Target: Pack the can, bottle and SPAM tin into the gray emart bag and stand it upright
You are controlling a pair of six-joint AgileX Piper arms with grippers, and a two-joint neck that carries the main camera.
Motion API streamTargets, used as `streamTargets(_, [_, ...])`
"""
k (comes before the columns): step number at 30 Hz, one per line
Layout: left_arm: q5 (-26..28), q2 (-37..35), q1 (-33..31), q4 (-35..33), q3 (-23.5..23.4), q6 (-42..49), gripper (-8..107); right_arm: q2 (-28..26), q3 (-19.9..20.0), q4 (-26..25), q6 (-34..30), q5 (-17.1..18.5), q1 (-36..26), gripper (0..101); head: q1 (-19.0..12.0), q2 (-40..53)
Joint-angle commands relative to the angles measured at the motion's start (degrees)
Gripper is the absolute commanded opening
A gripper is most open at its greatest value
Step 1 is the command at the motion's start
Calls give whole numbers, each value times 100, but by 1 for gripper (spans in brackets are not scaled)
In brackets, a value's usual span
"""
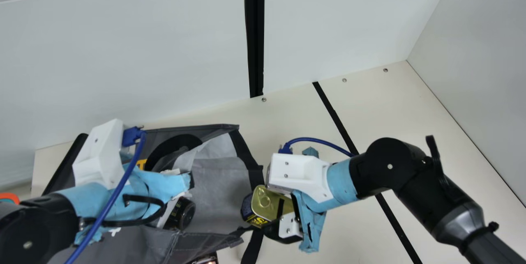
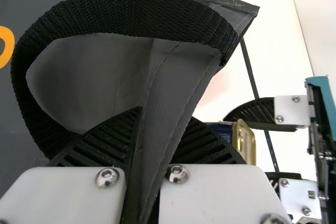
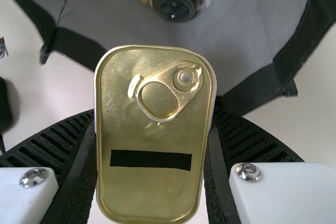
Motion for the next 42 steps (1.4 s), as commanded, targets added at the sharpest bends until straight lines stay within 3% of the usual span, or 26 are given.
streamTargets(1, [0,0,0,0,0,0,-8,61,8,75,-38,-80,42,0,-130,-5])
streamTargets(14, [0,0,0,0,0,0,-8,615,-78,575,-379,-596,429,0,-130,-5])
streamTargets(42, [0,0,0,0,0,0,-8,1729,-920,1007,-469,-1230,1278,0,-130,-5])
